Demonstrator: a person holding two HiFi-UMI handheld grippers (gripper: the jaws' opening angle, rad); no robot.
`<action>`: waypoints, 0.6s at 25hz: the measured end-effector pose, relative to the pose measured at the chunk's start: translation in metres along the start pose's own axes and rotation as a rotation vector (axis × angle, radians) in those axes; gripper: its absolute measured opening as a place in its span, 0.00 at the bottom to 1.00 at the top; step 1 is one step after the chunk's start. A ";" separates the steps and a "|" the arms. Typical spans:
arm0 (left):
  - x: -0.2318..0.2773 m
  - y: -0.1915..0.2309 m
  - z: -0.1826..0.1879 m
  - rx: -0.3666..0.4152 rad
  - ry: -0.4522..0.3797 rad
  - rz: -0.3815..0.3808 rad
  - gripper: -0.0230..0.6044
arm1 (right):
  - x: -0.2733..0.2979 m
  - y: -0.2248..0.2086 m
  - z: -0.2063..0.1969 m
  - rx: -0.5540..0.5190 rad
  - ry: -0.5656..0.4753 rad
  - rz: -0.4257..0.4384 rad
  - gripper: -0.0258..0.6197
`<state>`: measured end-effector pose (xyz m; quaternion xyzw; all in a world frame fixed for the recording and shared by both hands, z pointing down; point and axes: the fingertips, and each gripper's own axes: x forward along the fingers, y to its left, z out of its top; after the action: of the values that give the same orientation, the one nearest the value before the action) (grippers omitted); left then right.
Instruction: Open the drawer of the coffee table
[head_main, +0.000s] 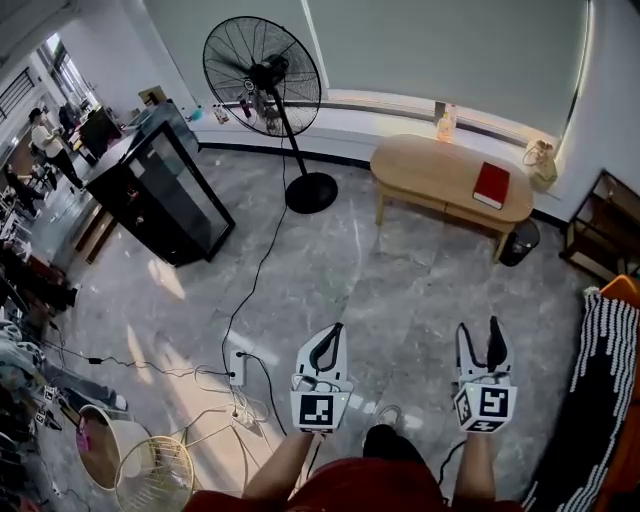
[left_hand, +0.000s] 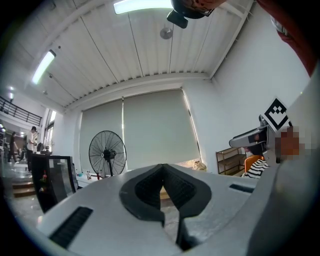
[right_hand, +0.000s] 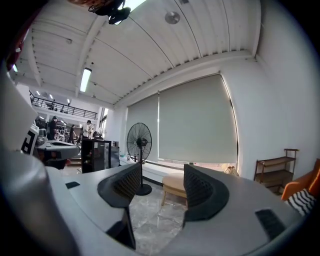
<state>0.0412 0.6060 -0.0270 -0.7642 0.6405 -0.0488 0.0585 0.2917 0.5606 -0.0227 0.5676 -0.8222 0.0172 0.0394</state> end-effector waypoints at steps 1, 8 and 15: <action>0.011 0.000 -0.001 0.000 -0.007 -0.003 0.05 | 0.008 -0.005 -0.002 0.004 0.003 -0.004 0.43; 0.069 0.001 -0.001 0.026 0.014 -0.020 0.05 | 0.058 -0.029 -0.004 0.008 0.017 0.006 0.43; 0.104 0.004 0.001 0.056 0.023 -0.018 0.05 | 0.086 -0.050 -0.001 0.009 0.016 -0.005 0.43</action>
<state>0.0555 0.5030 -0.0292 -0.7674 0.6326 -0.0758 0.0720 0.3081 0.4626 -0.0152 0.5697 -0.8203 0.0254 0.0436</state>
